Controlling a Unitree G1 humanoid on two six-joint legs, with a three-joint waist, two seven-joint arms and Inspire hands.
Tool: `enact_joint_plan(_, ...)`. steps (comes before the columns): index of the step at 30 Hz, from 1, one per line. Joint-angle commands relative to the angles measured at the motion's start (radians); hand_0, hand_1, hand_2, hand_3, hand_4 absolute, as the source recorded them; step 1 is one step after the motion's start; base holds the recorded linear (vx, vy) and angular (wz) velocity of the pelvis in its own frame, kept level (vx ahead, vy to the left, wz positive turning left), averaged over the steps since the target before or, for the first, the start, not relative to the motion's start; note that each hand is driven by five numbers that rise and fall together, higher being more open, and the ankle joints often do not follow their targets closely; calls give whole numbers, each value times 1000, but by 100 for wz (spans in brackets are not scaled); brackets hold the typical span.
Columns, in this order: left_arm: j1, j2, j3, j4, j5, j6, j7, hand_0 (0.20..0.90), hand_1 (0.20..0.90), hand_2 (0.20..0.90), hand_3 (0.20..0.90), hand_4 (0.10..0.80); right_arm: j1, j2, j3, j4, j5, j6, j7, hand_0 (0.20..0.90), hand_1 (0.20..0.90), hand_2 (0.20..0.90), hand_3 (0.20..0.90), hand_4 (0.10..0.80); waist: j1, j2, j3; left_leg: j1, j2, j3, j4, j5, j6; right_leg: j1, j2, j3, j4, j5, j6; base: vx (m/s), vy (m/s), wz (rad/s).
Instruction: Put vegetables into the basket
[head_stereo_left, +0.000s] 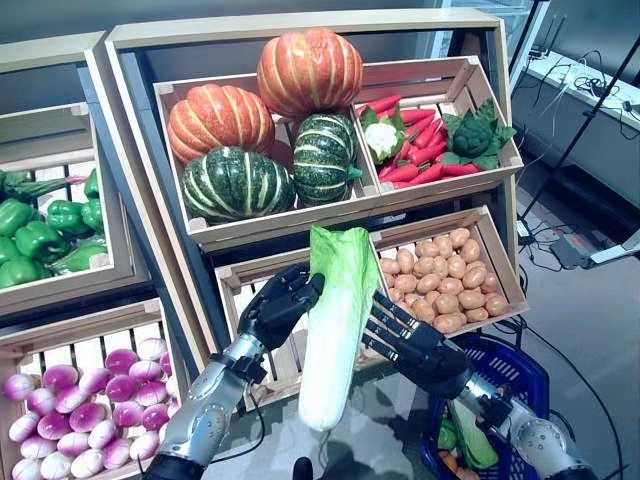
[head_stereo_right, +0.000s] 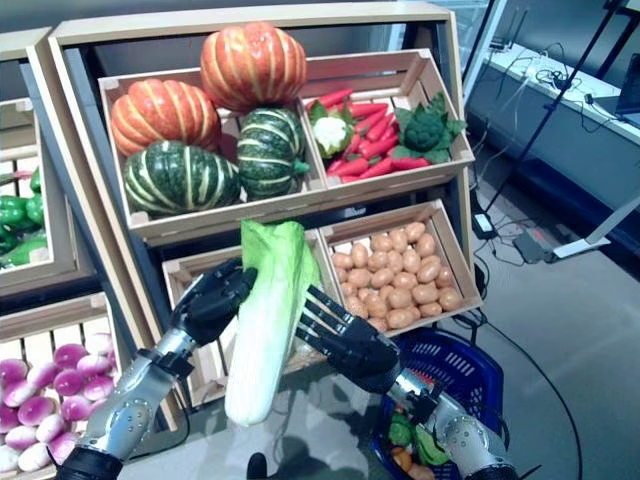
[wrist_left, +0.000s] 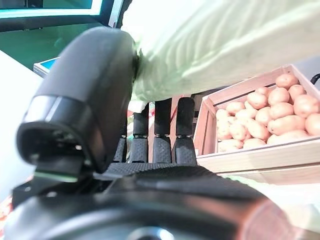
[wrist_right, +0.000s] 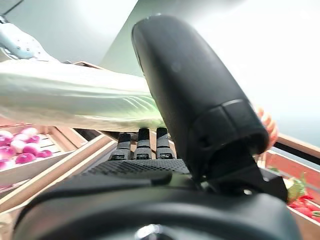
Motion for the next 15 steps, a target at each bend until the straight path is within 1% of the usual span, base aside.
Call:
enact_joint_plan(1, -127, 13, 33, -51, -22, -103, -18, 300, 300, 300, 300, 400, -103, 4, 58, -132, 5, 30, 95, 900, 900, 900, 900, 800, 24, -21, -16, 107, 64, 10, 3, -147, -65, -42, -83, 6, -22, 119, 29, 0, 0, 0)
enact_joint_plan(6, -134, 16, 16, -57, -33, -113, -10, 300, 300, 300, 300, 400, -116, -7, 114, -138, -19, 75, 48, 900, 900, 900, 900, 800, 27, -23, -19, 106, 65, 10, 3, -144, -66, -43, -84, 4, -22, 120, 29, 0, 0, 0)
enact_joint_plan(8, -137, 16, 11, -58, -37, -121, -8, 300, 300, 300, 300, 400, -119, -8, 134, -126, -34, 67, 28, 900, 900, 900, 900, 800, 28, -24, -20, 106, 66, 11, 3, -143, -66, -44, -84, 3, -22, 122, 28, 0, 0, 0)
enact_joint_plan(13, -141, 9, -5, -60, -39, -137, 8, 300, 300, 300, 300, 400, -129, -2, 173, -107, -51, 81, -16, 900, 900, 900, 900, 800, 32, -25, -19, 106, 66, 8, 3, -140, -66, -43, -84, 2, -20, 122, 26, 0, 0, 0)
enact_joint_plan(15, -143, 6, -10, -60, -39, -141, 16, 300, 300, 300, 300, 400, -133, 4, 187, -102, -42, 83, -58, 900, 900, 900, 900, 800, 32, -25, -20, 106, 66, 9, 3, -139, -67, -43, -85, 2, -20, 123, 25, 0, 0, 0)
